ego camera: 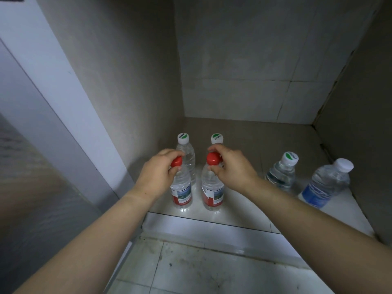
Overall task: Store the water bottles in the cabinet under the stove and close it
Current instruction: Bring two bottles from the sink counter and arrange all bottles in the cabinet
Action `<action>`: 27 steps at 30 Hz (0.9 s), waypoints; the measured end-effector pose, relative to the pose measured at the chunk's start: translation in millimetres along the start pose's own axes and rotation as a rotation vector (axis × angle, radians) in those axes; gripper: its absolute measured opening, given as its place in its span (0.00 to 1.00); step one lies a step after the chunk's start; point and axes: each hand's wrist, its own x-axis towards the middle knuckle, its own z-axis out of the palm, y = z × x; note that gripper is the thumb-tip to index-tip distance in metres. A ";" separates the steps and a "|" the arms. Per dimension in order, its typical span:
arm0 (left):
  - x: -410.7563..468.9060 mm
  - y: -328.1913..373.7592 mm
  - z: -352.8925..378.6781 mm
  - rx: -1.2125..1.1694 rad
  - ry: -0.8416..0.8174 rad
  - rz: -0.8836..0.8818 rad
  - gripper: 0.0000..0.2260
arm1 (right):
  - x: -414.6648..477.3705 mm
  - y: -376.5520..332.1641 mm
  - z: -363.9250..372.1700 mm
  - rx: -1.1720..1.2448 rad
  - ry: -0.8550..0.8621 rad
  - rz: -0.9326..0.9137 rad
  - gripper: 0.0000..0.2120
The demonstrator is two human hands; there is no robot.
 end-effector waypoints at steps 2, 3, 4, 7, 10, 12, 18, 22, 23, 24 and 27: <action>-1.0 0.2 0.0 -0.023 0.009 -0.003 0.17 | -1.1 1.6 -0.1 0.008 0.004 -0.005 0.17; -1.9 1.1 0.3 -0.028 0.012 -0.002 0.17 | -2.1 2.5 -0.1 0.015 0.007 -0.005 0.16; -2.9 2.2 0.7 -0.028 0.014 0.004 0.16 | -3.5 3.6 0.3 0.024 0.013 -0.006 0.16; -3.4 3.7 2.7 -0.033 0.009 0.028 0.17 | -7.9 7.3 2.6 0.042 0.043 -0.026 0.16; 0.6 1.4 2.0 -0.042 -0.033 0.031 0.17 | -10.3 10.6 3.1 0.043 0.028 -0.056 0.19; 3.6 -0.7 1.3 -0.036 -0.051 0.005 0.17 | -10.0 12.4 2.5 0.049 0.019 -0.058 0.20; 6.2 -2.3 5.4 0.024 -0.063 -0.007 0.22 | -11.5 5.0 7.8 0.069 0.040 -0.081 0.17; 5.0 -1.2 7.5 0.059 -0.061 -0.006 0.22 | -8.3 8.4 8.7 0.075 0.075 -0.032 0.17; 4.6 -1.8 7.5 0.062 -0.063 -0.005 0.22 | -7.6 10.4 8.0 0.079 0.080 -0.020 0.17; 4.5 -2.1 7.1 0.063 -0.067 -0.002 0.22 | -7.3 11.9 7.1 0.080 0.078 -0.017 0.18; 5.2 0.3 5.4 0.077 -0.081 -0.001 0.20 | -8.5 14.6 3.7 0.068 0.041 -0.040 0.19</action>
